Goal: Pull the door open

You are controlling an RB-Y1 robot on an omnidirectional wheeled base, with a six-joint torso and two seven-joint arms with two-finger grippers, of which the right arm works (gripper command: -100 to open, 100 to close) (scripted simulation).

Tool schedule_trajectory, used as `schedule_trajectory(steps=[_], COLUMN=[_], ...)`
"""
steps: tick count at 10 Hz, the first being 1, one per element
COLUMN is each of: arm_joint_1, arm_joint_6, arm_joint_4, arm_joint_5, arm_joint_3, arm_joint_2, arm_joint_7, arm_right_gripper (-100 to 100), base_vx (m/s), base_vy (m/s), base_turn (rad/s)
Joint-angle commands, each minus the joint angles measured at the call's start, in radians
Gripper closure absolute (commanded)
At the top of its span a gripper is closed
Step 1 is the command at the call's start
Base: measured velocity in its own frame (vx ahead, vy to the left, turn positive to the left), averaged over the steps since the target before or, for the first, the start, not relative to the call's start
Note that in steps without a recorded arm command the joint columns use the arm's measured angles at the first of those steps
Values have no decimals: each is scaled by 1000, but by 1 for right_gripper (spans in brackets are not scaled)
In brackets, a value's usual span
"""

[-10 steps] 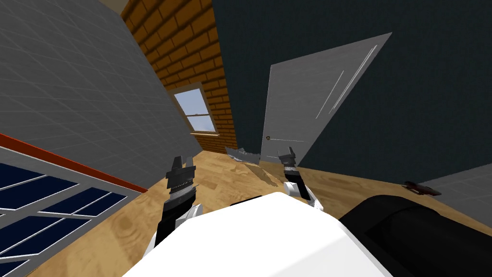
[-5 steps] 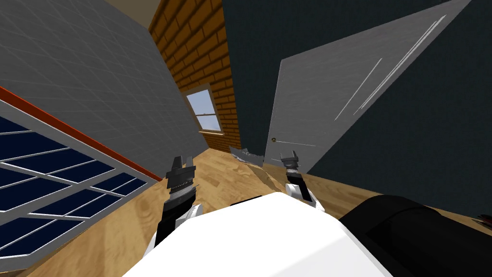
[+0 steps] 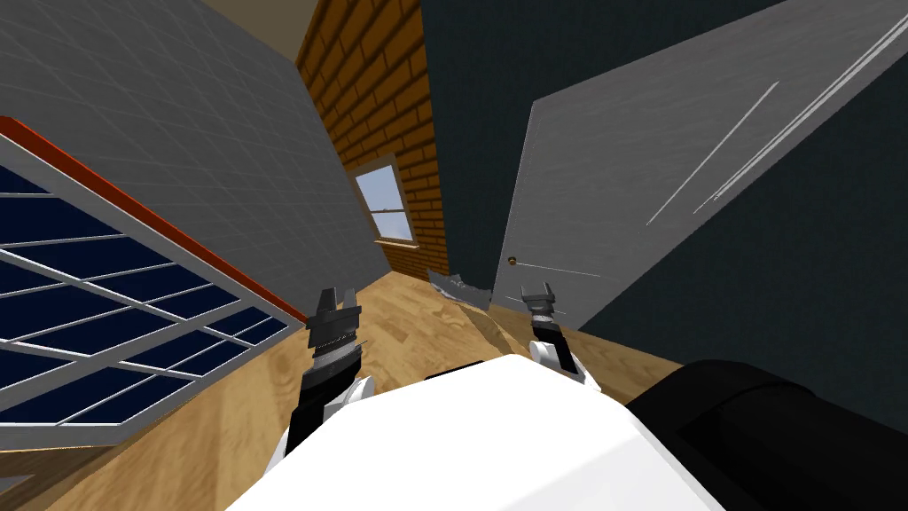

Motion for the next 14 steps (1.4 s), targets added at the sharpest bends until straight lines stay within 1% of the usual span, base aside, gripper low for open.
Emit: schedule_trajectory(steps=[1,2,3,4,5,7,10,11,13,14], arm_joint_1=[-7,-12,-12,-17,-17,-27,-43,-43,-53,-53], arm_joint_6=[-13,-20,-20,-28,-28,-43,-65,-65,-80,-80], arm_joint_4=[50,80,83,114,115,179,268,276,336,339], arm_joint_5=[-30,-48,-48,-67,-67,-104,-160,-160,-196,-196], arm_joint_3=[-15,-23,-23,-32,-32,-49,-75,-75,-91,-91], arm_joint_2=[-12,-17,-17,-22,-22,-31,-46,-46,-55,-55], arm_joint_7=[-42,-66,-66,-91,-91,-140,-214,-214,-262,-262], arm_right_gripper=[-100,-100,-100,-100,-100,-100,-100,-100,-100,-100], base_vx=[58,68,44,30,20,38,61,38,27,30], base_vy=[-60,-68,-59,-57,-41,-47,-86,-66,-53,-50], base_turn=[218,200,62,147,73,159,220,53,177,73])
